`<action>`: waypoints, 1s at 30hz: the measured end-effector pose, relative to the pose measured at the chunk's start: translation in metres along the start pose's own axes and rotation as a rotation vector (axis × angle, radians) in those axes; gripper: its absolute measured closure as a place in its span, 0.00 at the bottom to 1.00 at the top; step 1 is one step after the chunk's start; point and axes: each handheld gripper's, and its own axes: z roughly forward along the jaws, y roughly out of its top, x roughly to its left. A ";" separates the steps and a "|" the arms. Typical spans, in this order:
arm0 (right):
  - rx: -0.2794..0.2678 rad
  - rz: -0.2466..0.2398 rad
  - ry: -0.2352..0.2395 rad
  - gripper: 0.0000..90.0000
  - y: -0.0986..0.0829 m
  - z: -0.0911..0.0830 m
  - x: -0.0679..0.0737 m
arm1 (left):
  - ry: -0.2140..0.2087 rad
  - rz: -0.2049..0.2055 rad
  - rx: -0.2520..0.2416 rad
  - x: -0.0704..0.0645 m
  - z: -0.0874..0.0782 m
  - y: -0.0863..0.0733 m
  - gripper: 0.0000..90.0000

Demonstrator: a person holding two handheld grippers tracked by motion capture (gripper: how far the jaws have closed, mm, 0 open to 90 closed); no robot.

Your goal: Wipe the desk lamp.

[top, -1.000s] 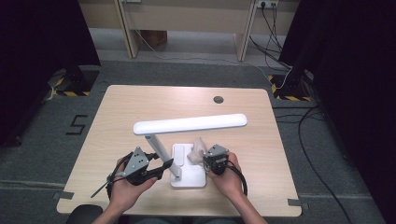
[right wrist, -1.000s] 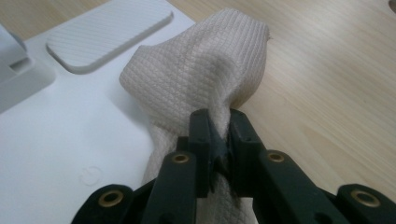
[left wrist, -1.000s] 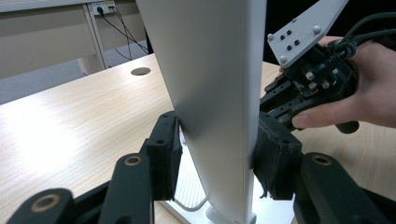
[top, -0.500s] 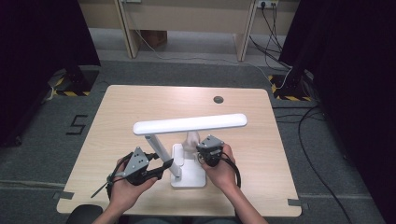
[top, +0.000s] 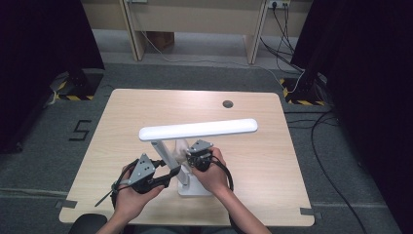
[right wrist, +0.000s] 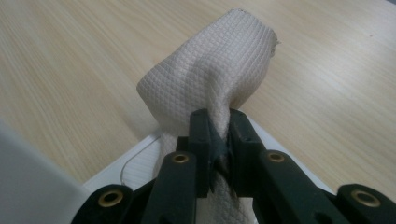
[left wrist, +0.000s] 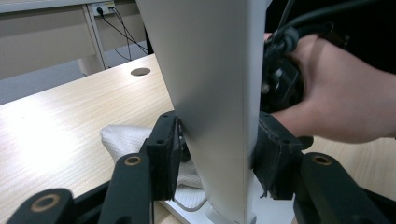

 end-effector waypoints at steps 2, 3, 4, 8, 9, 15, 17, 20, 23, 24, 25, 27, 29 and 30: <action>0.010 -0.006 -0.009 0.91 -0.002 0.003 -0.001 | 0.000 0.001 0.000 0.000 0.000 0.000 0.61; 0.013 -0.003 -0.011 0.91 -0.003 0.003 -0.002 | 0.000 0.000 0.001 0.000 0.000 0.000 0.61; 0.018 -0.006 -0.021 0.91 -0.004 0.004 -0.004 | 0.001 0.000 0.001 0.000 0.000 0.000 0.61; 0.035 -0.011 -0.053 0.91 -0.010 0.002 -0.010 | 0.001 0.001 0.000 0.000 0.000 0.000 0.61; 0.037 -0.015 -0.059 0.91 -0.011 0.001 -0.011 | 0.001 0.001 0.000 0.000 0.000 0.000 0.61; 0.063 -0.009 -0.102 0.91 -0.022 -0.006 -0.021 | 0.003 0.001 0.001 0.000 0.000 0.000 0.61; 0.063 -0.001 -0.114 0.91 -0.025 -0.009 -0.025 | 0.003 0.001 0.000 -0.001 0.000 0.000 0.61; 0.080 -0.001 -0.152 0.91 -0.032 -0.015 -0.033 | 0.004 0.001 0.000 -0.001 0.000 0.000 0.61; 0.091 0.017 -0.179 0.91 -0.040 -0.021 -0.042 | 0.005 0.003 0.000 -0.001 0.000 0.000 0.61; 0.095 0.026 -0.187 0.91 -0.042 -0.024 -0.045 | 0.005 0.003 -0.001 -0.001 0.000 0.000 0.61; 0.100 0.028 -0.195 0.91 -0.044 -0.026 -0.047 | 0.005 0.002 -0.002 -0.001 0.000 0.000 0.61; 0.108 0.047 -0.212 0.91 -0.047 -0.030 -0.052 | 0.005 0.003 -0.002 -0.001 0.000 0.000 0.61; 0.103 0.076 -0.225 0.91 -0.049 -0.034 -0.055 | 0.005 0.003 -0.002 -0.001 0.000 0.000 0.61; 0.096 0.079 -0.228 0.91 -0.049 -0.036 -0.056 | 0.005 0.003 -0.002 -0.001 0.000 0.000 0.61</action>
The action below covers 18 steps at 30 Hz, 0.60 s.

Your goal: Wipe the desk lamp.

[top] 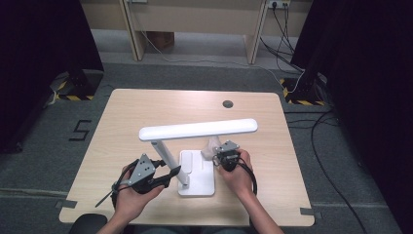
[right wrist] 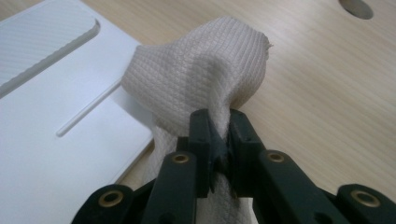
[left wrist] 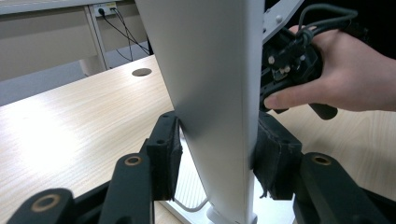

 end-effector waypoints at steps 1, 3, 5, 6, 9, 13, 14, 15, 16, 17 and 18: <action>-0.008 0.006 -0.002 0.91 0.001 -0.001 0.000 | 0.000 -0.001 0.000 0.000 0.000 0.000 0.61; -0.042 -0.002 0.000 0.91 0.010 -0.004 0.001 | 0.000 -0.001 0.000 0.000 0.000 0.000 0.61; -0.072 -0.020 0.009 0.91 0.021 -0.005 0.005 | 0.000 0.000 0.001 0.000 0.000 0.000 0.61; -0.082 -0.024 0.015 0.91 0.026 -0.004 0.007 | -0.001 -0.001 0.001 0.000 0.000 0.000 0.61; -0.109 -0.056 0.068 0.91 0.048 0.003 0.019 | -0.003 -0.001 0.001 0.000 0.000 0.000 0.61; -0.104 -0.085 0.113 0.91 0.061 0.019 0.035 | -0.006 -0.003 0.000 0.001 0.000 0.000 0.61; -0.094 -0.092 0.131 0.91 0.063 0.023 0.039 | -0.006 -0.002 0.000 0.001 0.000 0.000 0.61; -0.083 -0.102 0.143 0.91 0.065 0.027 0.043 | -0.007 -0.002 0.000 0.001 0.000 0.000 0.61; -0.078 -0.122 0.150 0.91 0.068 0.032 0.047 | -0.007 -0.002 0.000 0.001 0.000 0.000 0.61; -0.066 -0.126 0.152 0.91 0.070 0.035 0.051 | -0.007 -0.002 0.000 0.001 0.000 0.000 0.61; -0.060 -0.143 0.156 0.91 0.072 0.038 0.053 | -0.007 -0.002 0.000 0.001 0.000 0.000 0.61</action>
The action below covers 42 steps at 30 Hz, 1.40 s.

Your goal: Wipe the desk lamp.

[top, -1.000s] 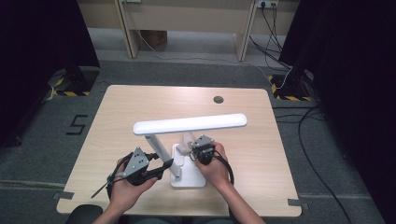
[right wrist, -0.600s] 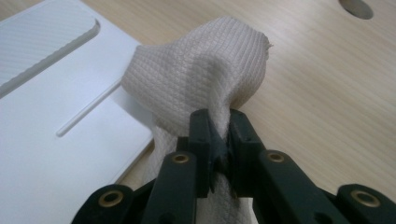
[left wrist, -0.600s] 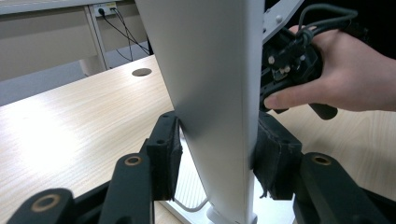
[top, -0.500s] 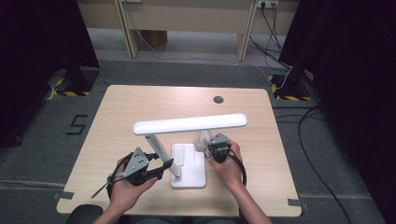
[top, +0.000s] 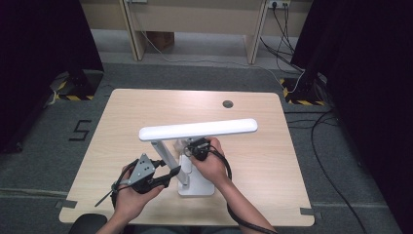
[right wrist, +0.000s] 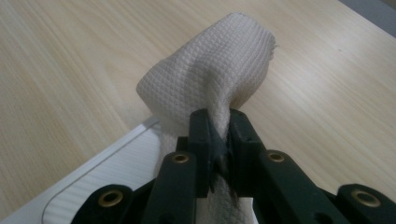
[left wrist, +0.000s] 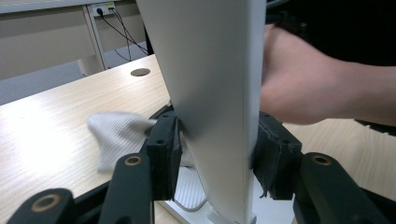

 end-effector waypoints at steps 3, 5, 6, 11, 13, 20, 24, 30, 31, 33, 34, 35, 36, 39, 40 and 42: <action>0.035 -0.006 0.004 0.91 0.004 0.008 0.003 | 0.000 0.000 0.000 0.000 0.000 0.000 0.61; 0.045 -0.010 0.005 0.91 0.003 0.010 0.003 | -0.001 -0.001 -0.001 0.000 0.000 0.000 0.61; 0.048 -0.003 0.010 0.91 0.003 0.010 0.002 | -0.001 -0.002 -0.001 0.000 0.000 0.000 0.61; 0.052 0.009 0.020 0.91 -0.003 0.008 -0.002 | 0.002 0.001 0.001 0.000 0.000 0.000 0.61; 0.058 0.016 0.019 0.91 -0.005 0.007 -0.003 | 0.003 0.001 0.000 -0.001 0.000 0.000 0.61; 0.092 0.016 0.008 0.91 -0.015 0.000 -0.015 | 0.005 0.003 0.000 -0.001 0.000 0.000 0.61; 0.112 0.038 0.001 0.91 -0.021 -0.004 -0.020 | 0.007 0.004 -0.001 -0.001 0.000 0.000 0.61; 0.123 0.044 -0.014 0.91 -0.030 -0.010 -0.031 | 0.009 0.007 0.000 -0.001 0.000 0.000 0.61; 0.122 0.043 -0.019 0.91 -0.032 -0.011 -0.032 | 0.010 0.007 0.000 -0.002 0.000 0.000 0.61; 0.123 0.056 -0.023 0.91 -0.034 -0.013 -0.035 | 0.010 0.007 0.001 -0.002 0.000 0.000 0.61; 0.124 0.050 -0.027 0.91 -0.035 -0.013 -0.036 | 0.011 0.008 0.001 -0.002 0.000 0.000 0.61; 0.124 0.058 -0.031 0.91 -0.037 -0.015 -0.037 | 0.011 0.007 0.000 -0.002 0.000 0.000 0.61; 0.124 0.058 -0.034 0.91 -0.038 -0.015 -0.039 | 0.011 0.007 0.001 -0.002 0.000 0.000 0.61; 0.126 0.070 -0.044 0.91 -0.043 -0.018 -0.042 | 0.011 0.008 0.001 -0.002 0.001 0.000 0.61; 0.126 0.074 -0.046 0.91 -0.044 -0.019 -0.043 | 0.011 0.008 0.000 -0.002 0.001 0.000 0.61; 0.131 0.081 -0.053 0.91 -0.047 -0.022 -0.044 | 0.011 0.008 0.000 -0.002 0.000 0.000 0.61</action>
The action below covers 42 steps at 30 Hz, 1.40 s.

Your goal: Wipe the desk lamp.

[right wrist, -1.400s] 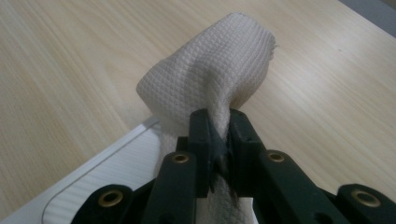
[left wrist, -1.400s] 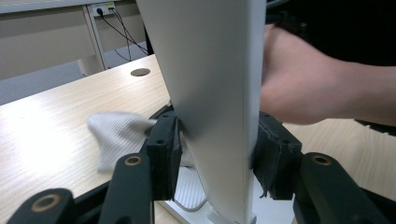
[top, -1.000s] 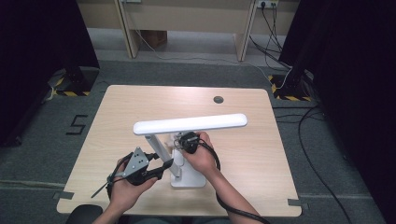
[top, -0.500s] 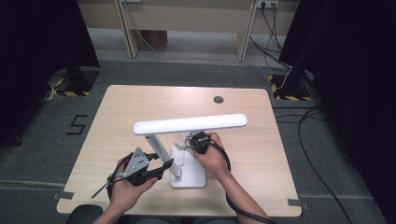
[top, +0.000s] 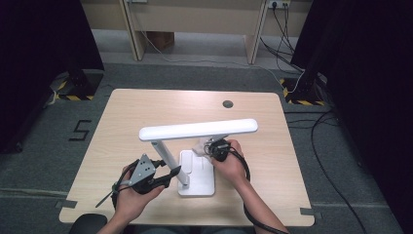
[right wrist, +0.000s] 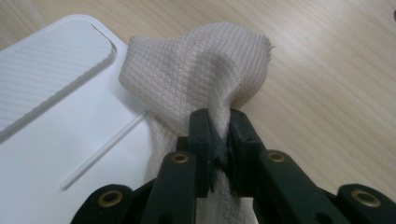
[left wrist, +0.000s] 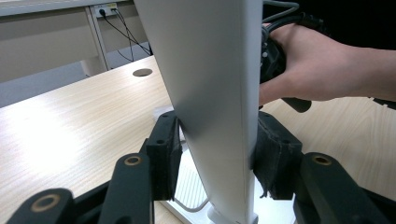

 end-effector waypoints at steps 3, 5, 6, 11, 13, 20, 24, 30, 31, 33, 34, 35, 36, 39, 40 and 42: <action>0.006 -0.003 0.003 0.91 -0.004 -0.003 0.000 | 0.001 0.000 0.001 0.000 0.000 0.000 0.61; 0.009 -0.003 0.004 0.91 -0.008 -0.005 0.000 | 0.001 -0.001 0.000 0.000 0.000 0.000 0.61; 0.008 -0.002 0.005 0.91 -0.010 -0.006 0.000 | 0.002 -0.001 0.000 0.000 0.000 0.000 0.61; 0.014 -0.003 0.006 0.91 -0.017 -0.011 0.002 | 0.003 -0.001 0.000 0.000 0.000 0.000 0.61; 0.017 -0.005 0.008 0.91 -0.020 -0.014 0.004 | 0.003 -0.001 0.000 0.000 0.000 0.000 0.61; 0.013 0.000 0.023 0.91 -0.030 -0.029 0.014 | 0.002 -0.001 -0.001 0.000 0.000 0.000 0.61; 0.017 -0.014 0.042 0.91 -0.040 -0.037 0.025 | 0.004 0.001 -0.001 0.000 0.000 0.000 0.61; 0.020 -0.034 0.068 0.91 -0.051 -0.052 0.039 | 0.005 0.001 -0.002 0.000 0.000 0.000 0.61; 0.019 -0.034 0.076 0.91 -0.053 -0.055 0.040 | 0.005 0.001 -0.002 0.000 0.000 -0.001 0.61; 0.019 -0.035 0.088 0.91 -0.056 -0.060 0.042 | 0.004 0.000 -0.002 -0.001 0.000 0.000 0.61; 0.017 -0.038 0.090 0.90 -0.058 -0.063 0.044 | 0.005 0.001 -0.001 -0.001 0.000 0.000 0.61; 0.016 -0.041 0.096 0.90 -0.059 -0.066 0.045 | 0.004 -0.001 -0.002 0.000 0.000 0.000 0.61; 0.011 -0.047 0.101 0.90 -0.059 -0.069 0.045 | 0.004 -0.001 -0.002 0.000 0.000 0.000 0.61; -0.018 -0.026 0.088 0.90 -0.062 -0.079 0.041 | 0.004 -0.002 -0.004 0.000 0.000 -0.001 0.61; -0.033 -0.022 0.080 0.90 -0.062 -0.080 0.038 | 0.005 -0.001 -0.004 0.000 0.000 -0.001 0.61; -0.068 0.008 0.045 0.90 -0.064 -0.085 0.029 | 0.006 0.001 -0.004 -0.001 0.000 -0.001 0.61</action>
